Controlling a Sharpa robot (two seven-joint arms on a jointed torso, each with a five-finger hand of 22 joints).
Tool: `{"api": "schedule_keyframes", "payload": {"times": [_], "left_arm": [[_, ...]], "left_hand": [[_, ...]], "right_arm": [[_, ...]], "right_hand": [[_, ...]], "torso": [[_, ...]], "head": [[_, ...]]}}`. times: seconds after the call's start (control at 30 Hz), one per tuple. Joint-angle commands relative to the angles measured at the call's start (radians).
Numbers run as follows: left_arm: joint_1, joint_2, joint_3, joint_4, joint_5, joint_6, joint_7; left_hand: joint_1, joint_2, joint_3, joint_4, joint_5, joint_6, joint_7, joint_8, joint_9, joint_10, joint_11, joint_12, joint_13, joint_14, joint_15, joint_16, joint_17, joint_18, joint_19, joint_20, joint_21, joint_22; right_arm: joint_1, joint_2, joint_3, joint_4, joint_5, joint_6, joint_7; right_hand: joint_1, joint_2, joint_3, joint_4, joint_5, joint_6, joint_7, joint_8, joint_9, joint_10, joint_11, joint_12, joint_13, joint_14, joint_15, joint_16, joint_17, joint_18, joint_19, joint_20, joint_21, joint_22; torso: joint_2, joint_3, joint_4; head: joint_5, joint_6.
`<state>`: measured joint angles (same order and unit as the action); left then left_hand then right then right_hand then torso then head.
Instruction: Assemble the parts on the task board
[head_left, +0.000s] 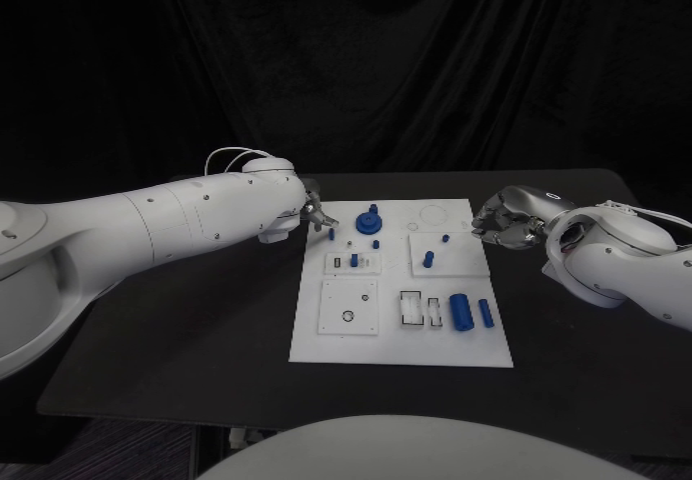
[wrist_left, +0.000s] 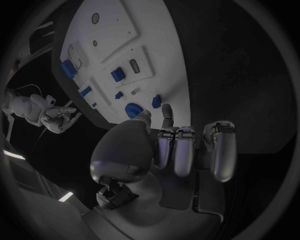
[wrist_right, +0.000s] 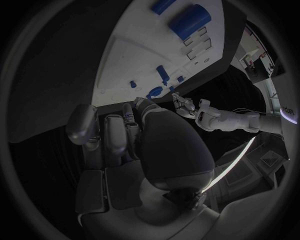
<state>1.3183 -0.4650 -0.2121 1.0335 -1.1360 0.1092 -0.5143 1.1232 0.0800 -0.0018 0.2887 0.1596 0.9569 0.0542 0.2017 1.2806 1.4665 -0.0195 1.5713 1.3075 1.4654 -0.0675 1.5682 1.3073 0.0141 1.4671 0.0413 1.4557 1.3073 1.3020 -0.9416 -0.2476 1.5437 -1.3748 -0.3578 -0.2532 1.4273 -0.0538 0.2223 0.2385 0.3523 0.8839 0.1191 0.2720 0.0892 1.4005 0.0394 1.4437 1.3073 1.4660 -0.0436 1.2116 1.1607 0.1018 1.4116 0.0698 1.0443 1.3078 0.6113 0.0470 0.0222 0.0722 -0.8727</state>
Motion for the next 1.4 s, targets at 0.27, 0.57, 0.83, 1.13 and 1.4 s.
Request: {"api": "schedule_keyframes", "payload": {"times": [0.27, 0.57, 0.83, 1.13, 1.4], "left_arm": [[-0.007, 0.008, 0.001, -0.014, 0.000, -0.020, 0.043], [-0.010, 0.015, 0.001, -0.022, 0.000, -0.029, 0.062], [-0.015, 0.024, 0.001, -0.031, 0.000, -0.020, 0.062], [-0.027, 0.038, 0.001, -0.048, 0.000, -0.008, 0.048], [-0.033, 0.045, 0.001, -0.057, 0.000, -0.010, 0.039]], "left_hand": [[-0.001, 0.017, -0.011, -0.001, 0.001, -0.007, 0.006, -0.019, -0.019, 0.104, 0.010, 0.000, 0.263, 0.105, 0.009, 0.003, 0.263, 0.017, 0.031, 0.011, -0.011, 0.222], [-0.003, 0.020, -0.015, -0.001, -0.001, -0.005, 0.007, -0.026, -0.027, 0.104, 0.012, 0.000, 0.263, 0.105, 0.010, 0.003, 0.263, 0.018, 0.029, 0.012, -0.015, 0.221], [0.001, 0.023, -0.015, -0.003, 0.001, -0.003, 0.007, -0.029, -0.032, 0.104, 0.012, 0.000, 0.263, 0.105, 0.011, 0.003, 0.263, 0.018, 0.028, 0.013, -0.016, 0.221], [0.009, 0.028, -0.014, -0.006, 0.009, 0.002, 0.007, -0.034, -0.038, 0.104, 0.012, 0.000, 0.263, 0.105, 0.012, 0.003, 0.263, 0.018, 0.028, 0.015, -0.016, 0.221], [0.016, 0.030, -0.013, -0.008, 0.015, 0.004, 0.007, -0.038, -0.043, 0.104, 0.012, 0.000, 0.263, 0.105, 0.012, 0.003, 0.263, 0.019, 0.026, 0.015, -0.019, 0.220]], "right_arm": [[-0.002, 0.002, 0.001, -0.001, -0.003, 0.004, -0.010], [-0.002, 0.005, 0.001, -0.003, -0.003, 0.011, -0.013], [-0.002, 0.007, 0.001, -0.004, -0.003, 0.017, -0.016], [-0.002, 0.009, 0.001, -0.005, -0.003, 0.025, -0.013], [-0.002, 0.008, 0.001, -0.005, -0.003, 0.030, -0.013]], "right_hand": [[-0.004, -0.001, 0.004, 0.002, 0.004, 0.010, 0.000, 0.005, 0.000, -0.007, -0.005, -0.002, 0.045, 0.014, 0.003, -0.007, -0.002, 0.007, -0.006, -0.004, -0.006, 0.035], [-0.004, -0.001, 0.004, 0.002, 0.004, 0.010, 0.000, 0.005, 0.000, -0.007, -0.005, -0.002, 0.045, 0.014, 0.003, -0.007, -0.002, 0.007, -0.006, -0.004, -0.006, 0.035], [-0.003, 0.000, 0.004, 0.002, 0.005, 0.010, 0.000, 0.005, 0.000, -0.007, -0.006, -0.001, 0.045, 0.014, 0.003, -0.007, -0.002, 0.008, -0.006, -0.004, -0.007, 0.035], [-0.003, 0.000, 0.005, 0.002, 0.005, 0.010, 0.000, 0.005, 0.000, -0.007, -0.006, -0.002, 0.044, 0.013, 0.003, -0.008, -0.003, 0.008, -0.006, -0.005, -0.008, 0.034], [-0.004, -0.001, 0.005, 0.002, 0.005, 0.010, 0.000, 0.005, 0.000, -0.008, -0.006, -0.002, 0.043, 0.013, 0.003, -0.009, -0.004, 0.008, -0.007, -0.005, -0.009, 0.034]], "torso": [[-0.002, 0.0002, -0.0005], [-0.003, -0.0004, 0.0003], [-0.002, 0.0004, -0.0005], [-0.002, 0.0008, -0.0006], [-0.002, 0.0010, -0.0002]], "head": [[-0.002, 0.000], [-0.005, 0.000], [-0.004, 0.000], [-0.005, 0.000], [-0.005, 0.000]]}}
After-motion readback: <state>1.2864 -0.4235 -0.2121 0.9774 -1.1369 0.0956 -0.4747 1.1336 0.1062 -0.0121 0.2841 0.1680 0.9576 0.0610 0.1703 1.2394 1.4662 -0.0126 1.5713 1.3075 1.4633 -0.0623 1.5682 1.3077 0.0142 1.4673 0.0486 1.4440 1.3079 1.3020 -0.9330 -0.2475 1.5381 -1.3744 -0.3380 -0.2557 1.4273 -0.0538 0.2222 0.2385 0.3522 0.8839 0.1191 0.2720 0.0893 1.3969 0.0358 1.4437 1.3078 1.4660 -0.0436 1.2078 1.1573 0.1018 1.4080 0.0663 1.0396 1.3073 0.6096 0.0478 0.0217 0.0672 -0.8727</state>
